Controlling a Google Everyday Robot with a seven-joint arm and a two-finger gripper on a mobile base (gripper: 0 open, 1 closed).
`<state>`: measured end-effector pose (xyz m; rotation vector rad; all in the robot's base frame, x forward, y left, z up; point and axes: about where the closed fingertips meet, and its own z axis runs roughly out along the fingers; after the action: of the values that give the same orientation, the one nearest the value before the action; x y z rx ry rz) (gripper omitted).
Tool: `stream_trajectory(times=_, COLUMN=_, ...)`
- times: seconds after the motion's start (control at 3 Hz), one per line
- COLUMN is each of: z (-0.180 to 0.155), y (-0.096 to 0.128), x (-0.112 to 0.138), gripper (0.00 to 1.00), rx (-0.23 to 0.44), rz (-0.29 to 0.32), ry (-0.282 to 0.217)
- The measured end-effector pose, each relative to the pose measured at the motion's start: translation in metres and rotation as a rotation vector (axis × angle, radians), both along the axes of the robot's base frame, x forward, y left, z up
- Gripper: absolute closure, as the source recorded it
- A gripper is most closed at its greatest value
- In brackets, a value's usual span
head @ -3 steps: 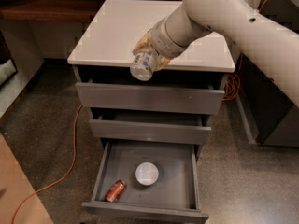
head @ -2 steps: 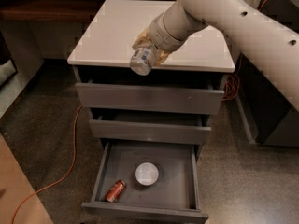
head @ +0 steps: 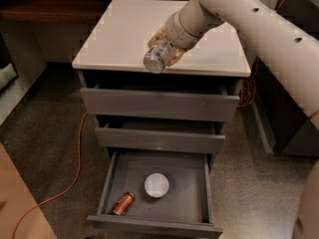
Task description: Pick blue plastic bottle from bottom drawer and place on counter
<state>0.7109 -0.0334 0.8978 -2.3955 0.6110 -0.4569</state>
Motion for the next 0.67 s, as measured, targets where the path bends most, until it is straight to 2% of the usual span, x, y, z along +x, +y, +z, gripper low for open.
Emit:
stream_trajectory(times=0.33, z=-0.012, y=-0.007, x=0.024, gripper=1.0, rx=0.03, rz=-0.045, ry=0.07)
stream_trajectory(times=0.67, z=-0.017, y=-0.012, x=0.043, gripper=0.84, rx=0.024, rz=-0.084, ry=0.129)
